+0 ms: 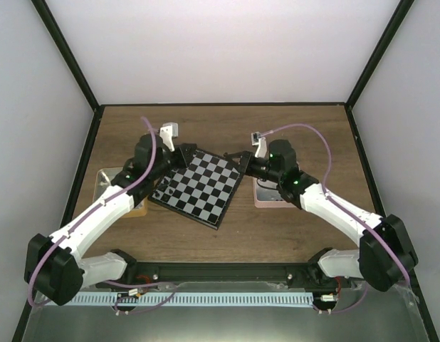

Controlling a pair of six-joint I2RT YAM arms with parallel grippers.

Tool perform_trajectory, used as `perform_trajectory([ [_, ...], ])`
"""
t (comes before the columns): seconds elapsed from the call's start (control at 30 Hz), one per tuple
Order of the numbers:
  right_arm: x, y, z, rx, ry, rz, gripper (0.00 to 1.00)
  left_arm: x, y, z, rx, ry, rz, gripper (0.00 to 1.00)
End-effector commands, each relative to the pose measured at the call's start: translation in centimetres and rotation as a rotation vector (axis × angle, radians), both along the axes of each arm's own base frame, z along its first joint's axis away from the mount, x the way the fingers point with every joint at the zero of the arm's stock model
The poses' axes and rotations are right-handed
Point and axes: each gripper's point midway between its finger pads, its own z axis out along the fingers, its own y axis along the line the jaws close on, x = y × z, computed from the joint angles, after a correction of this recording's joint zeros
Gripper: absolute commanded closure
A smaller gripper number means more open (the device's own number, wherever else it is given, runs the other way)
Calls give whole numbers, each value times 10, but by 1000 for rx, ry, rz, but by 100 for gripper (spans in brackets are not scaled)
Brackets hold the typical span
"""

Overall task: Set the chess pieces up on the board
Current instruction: Place the chess piece on the chessboard.

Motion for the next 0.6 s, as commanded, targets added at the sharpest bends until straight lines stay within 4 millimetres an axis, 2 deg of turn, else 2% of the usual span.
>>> perform_trajectory([
  [0.0,4,-14,-19,-137,20,-66,99,0,35,-62,353,41,139,96],
  [0.2,6,-12,-33,-156,56,-62,99,-6,53,-124,462,146,204,96],
  [0.3,6,-12,-37,-165,62,-63,99,-9,59,-148,486,176,223,96],
  [0.57,7,-11,-43,-180,75,-56,99,0,72,-174,540,133,318,95],
])
